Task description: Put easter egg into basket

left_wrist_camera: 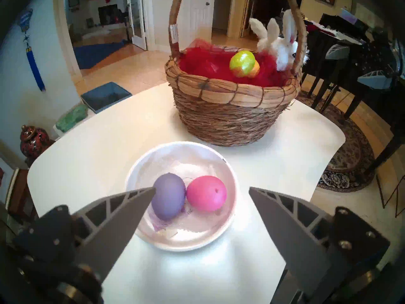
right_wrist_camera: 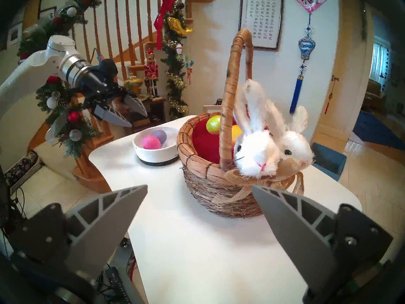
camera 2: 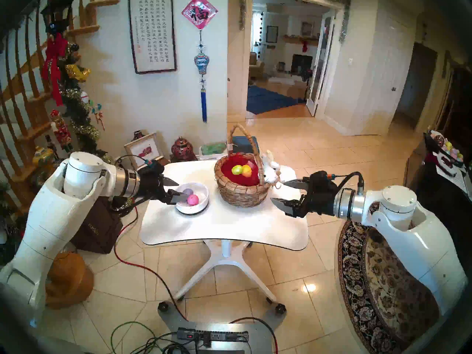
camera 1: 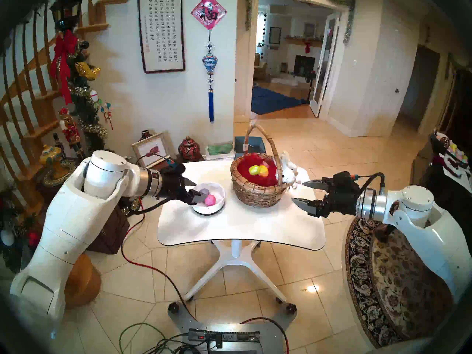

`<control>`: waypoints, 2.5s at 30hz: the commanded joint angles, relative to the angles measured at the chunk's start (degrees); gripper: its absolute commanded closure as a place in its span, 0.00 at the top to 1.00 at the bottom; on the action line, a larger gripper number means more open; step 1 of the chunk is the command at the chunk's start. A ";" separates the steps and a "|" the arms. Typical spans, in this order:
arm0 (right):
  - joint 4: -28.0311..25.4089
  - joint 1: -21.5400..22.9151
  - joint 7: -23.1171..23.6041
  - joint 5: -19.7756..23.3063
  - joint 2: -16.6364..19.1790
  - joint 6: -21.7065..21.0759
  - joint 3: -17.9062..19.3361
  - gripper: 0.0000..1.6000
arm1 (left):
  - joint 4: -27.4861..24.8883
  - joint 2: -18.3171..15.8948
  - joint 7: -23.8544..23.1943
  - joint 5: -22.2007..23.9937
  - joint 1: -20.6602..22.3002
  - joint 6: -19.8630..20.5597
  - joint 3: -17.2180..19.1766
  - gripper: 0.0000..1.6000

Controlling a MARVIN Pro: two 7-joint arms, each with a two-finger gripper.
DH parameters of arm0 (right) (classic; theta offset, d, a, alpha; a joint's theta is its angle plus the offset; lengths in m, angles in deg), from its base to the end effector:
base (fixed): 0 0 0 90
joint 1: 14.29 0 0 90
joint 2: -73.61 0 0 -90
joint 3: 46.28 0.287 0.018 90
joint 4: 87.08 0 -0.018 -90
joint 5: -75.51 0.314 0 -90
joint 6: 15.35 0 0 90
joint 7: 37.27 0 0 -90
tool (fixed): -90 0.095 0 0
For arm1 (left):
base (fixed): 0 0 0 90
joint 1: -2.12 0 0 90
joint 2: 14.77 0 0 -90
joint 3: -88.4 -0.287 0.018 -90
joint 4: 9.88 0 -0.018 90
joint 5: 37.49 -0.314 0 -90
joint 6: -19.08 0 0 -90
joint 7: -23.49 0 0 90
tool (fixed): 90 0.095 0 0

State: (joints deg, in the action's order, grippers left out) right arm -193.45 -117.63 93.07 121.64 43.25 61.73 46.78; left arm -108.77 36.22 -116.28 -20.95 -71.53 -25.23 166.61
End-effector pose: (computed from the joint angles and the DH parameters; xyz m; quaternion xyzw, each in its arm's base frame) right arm 0.3488 -0.1245 -0.1979 -0.7352 -0.3547 -0.5189 0.2536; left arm 0.4248 0.0483 -0.1978 0.8163 -0.3665 0.3918 0.2140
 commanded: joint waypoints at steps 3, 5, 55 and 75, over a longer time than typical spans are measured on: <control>-0.09 0.09 -0.09 0.06 0.11 0.12 0.54 1.00 | -2.40 1.87 1.71 0.17 0.47 2.32 -0.52 0.93; -0.09 0.09 -0.09 0.06 0.11 0.12 0.54 1.00 | -3.10 2.09 2.73 -0.11 0.11 3.08 -0.59 0.92; -0.10 0.08 -0.10 0.07 0.12 0.13 0.55 1.00 | -6.73 7.94 14.55 -5.18 -1.82 9.31 -2.96 0.85; -0.10 0.08 -0.10 0.07 0.12 0.13 0.55 1.00 | -5.95 8.61 16.15 -6.10 -1.26 9.31 -4.00 0.84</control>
State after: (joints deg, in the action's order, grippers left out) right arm -193.46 -117.63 93.07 121.65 43.25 61.73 46.79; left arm -114.86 44.58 -100.39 -26.82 -73.93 -15.86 162.80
